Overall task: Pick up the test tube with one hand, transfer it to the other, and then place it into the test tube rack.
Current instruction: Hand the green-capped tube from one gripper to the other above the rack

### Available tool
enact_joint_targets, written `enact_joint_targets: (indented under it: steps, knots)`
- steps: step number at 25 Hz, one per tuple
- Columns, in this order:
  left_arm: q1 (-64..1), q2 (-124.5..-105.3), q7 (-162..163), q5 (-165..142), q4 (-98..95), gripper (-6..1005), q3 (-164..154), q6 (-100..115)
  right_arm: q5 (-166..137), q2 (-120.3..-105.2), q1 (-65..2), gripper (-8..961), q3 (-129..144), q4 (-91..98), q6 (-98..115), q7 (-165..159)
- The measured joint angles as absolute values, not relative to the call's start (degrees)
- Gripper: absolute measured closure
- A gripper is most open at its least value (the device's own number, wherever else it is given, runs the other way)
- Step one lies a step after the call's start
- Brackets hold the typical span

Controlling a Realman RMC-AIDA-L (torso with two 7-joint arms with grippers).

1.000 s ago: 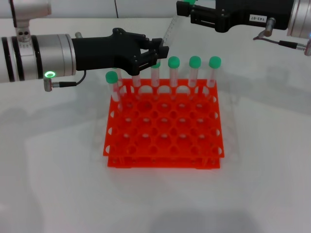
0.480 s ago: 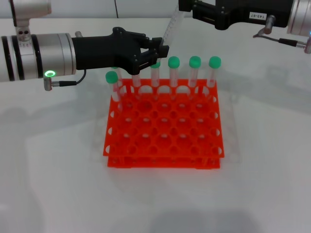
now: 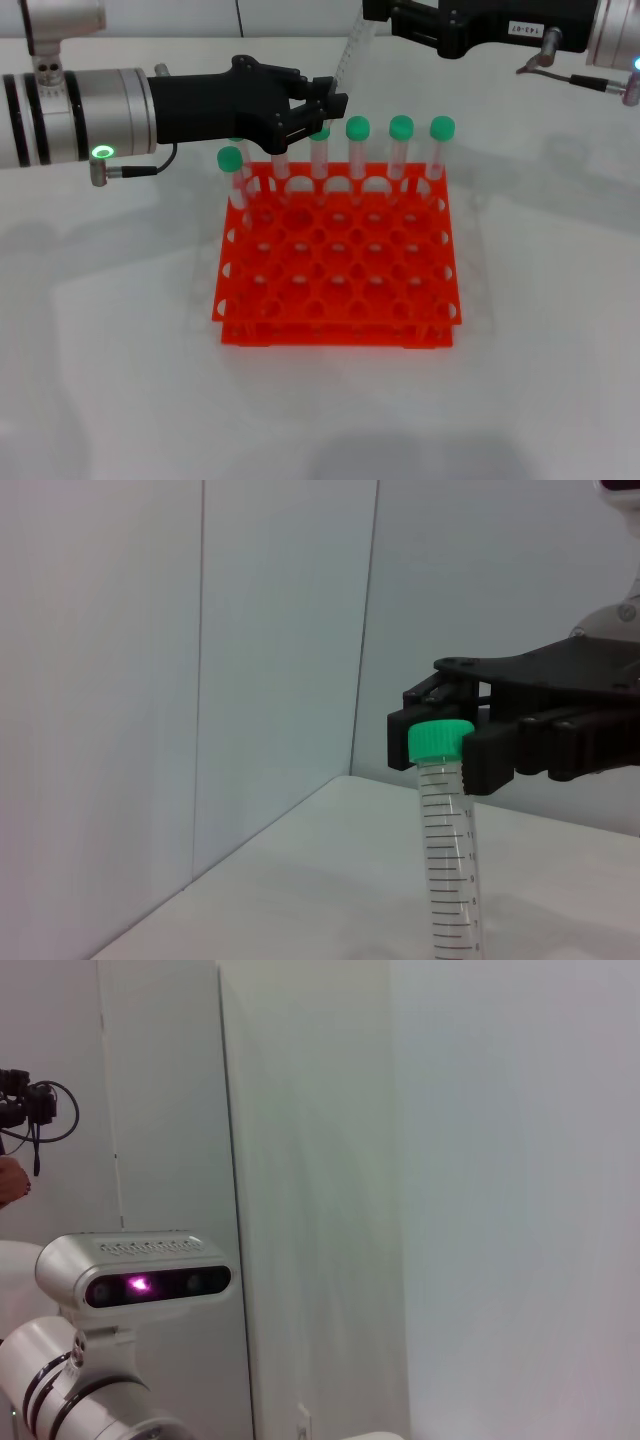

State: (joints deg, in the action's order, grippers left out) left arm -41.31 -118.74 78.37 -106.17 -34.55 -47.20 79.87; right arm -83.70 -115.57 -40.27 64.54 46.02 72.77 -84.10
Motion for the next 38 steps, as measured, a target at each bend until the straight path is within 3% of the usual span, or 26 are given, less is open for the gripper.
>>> enact_joint_targets:
  steps: [38]
  knots:
    - [-41.2, -118.88, 76.1, -105.3, -34.5, 692, -47.3, 79.4, -83.7, -115.66, -41.3, 676, 65.3, 46.6, 73.1, -83.9]
